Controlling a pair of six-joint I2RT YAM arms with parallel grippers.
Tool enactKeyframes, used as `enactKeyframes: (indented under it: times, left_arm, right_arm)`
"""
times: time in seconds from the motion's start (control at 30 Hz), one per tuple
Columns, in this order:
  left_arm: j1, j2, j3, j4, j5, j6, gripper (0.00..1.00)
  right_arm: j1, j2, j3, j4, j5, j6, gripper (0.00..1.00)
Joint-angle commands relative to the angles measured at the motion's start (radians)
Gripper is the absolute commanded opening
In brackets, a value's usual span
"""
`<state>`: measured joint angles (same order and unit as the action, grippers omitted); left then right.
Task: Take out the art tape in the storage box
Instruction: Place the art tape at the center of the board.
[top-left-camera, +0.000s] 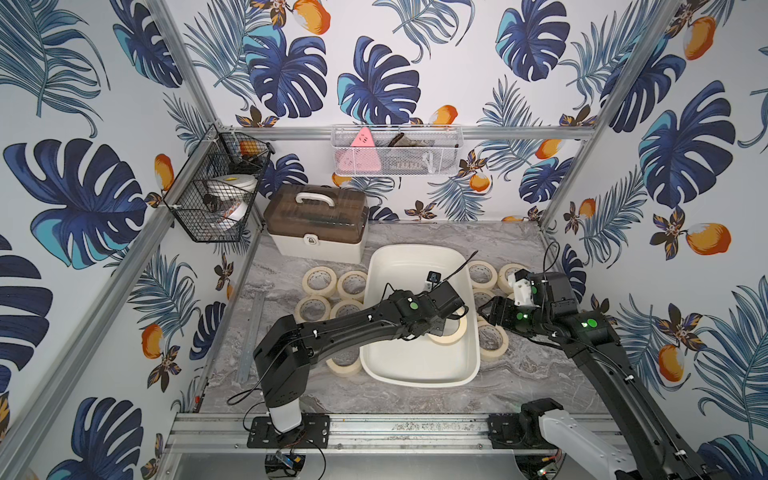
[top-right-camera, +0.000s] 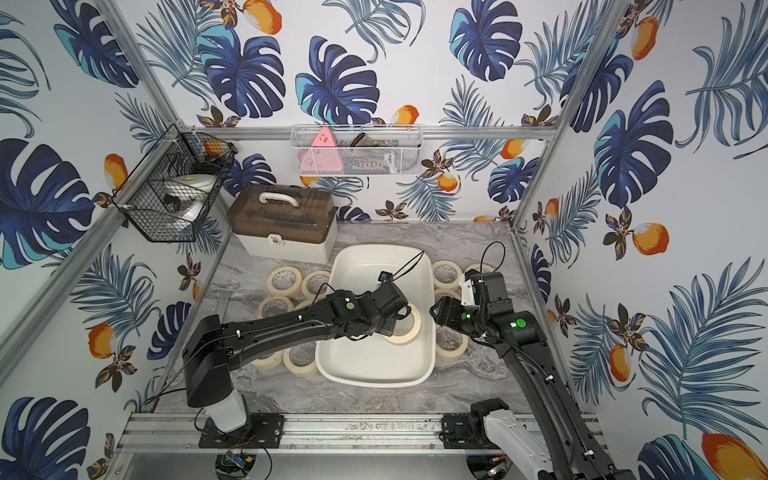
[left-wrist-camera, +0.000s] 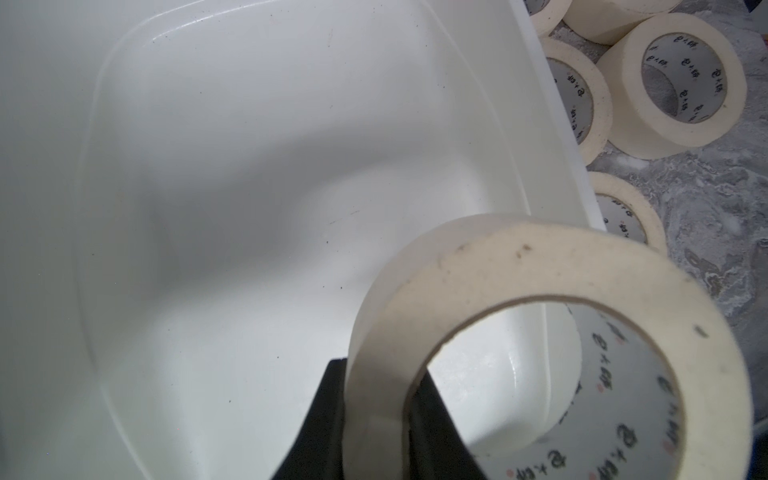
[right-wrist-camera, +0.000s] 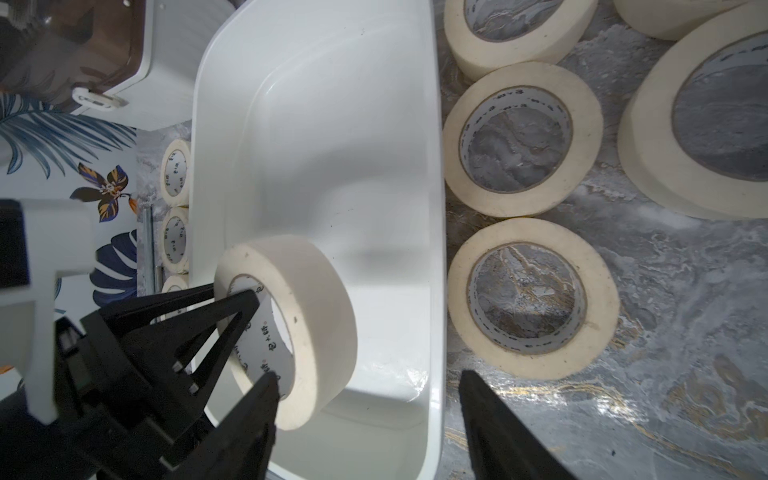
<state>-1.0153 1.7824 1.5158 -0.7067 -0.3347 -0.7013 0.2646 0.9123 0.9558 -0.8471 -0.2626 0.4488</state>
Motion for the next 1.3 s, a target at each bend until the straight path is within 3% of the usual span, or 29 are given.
enactKeyframes:
  times: [0.0, 0.2, 0.5, 0.7, 0.77, 0.83, 0.93, 1.07, 1.27]
  left_arm:
    - [-0.003, 0.02, 0.051, -0.013, 0.013, -0.016, 0.03]
    - [-0.006, 0.047, 0.115, -0.011, 0.062, -0.027, 0.03]
    - [-0.006, 0.051, 0.138, -0.016, 0.072, -0.025, 0.04]
    - [-0.006, 0.05, 0.133, -0.022, 0.07, -0.022, 0.04]
    - [-0.007, 0.051, 0.138, -0.033, 0.057, -0.019, 0.05]
    - [-0.007, 0.046, 0.133, -0.024, 0.064, -0.01, 0.07]
    - [-0.008, 0.021, 0.107, 0.008, 0.084, -0.005, 0.21]
    - [-0.008, -0.04, 0.059, 0.074, 0.128, 0.007, 0.5]
    - [-0.008, -0.131, 0.013, 0.121, 0.186, 0.076, 0.78]
  right_arm:
    - [0.068, 0.004, 0.005, 0.031, 0.064, 0.013, 0.7]
    - [0.212, 0.053, 0.015, 0.025, 0.246, 0.04, 0.69]
    - [0.284, 0.14, 0.042, 0.02, 0.407, 0.039, 0.59]
    - [0.288, 0.162, 0.054, 0.028, 0.418, 0.05, 0.34]
    - [0.287, 0.163, 0.052, 0.035, 0.408, 0.044, 0.18]
    - [0.288, 0.163, 0.051, 0.034, 0.415, 0.047, 0.09]
    - [0.288, 0.164, 0.054, 0.03, 0.428, 0.045, 0.0]
    - [0.287, 0.161, 0.056, 0.024, 0.426, 0.045, 0.0]
    - [0.286, 0.155, 0.053, 0.002, 0.458, 0.023, 0.0]
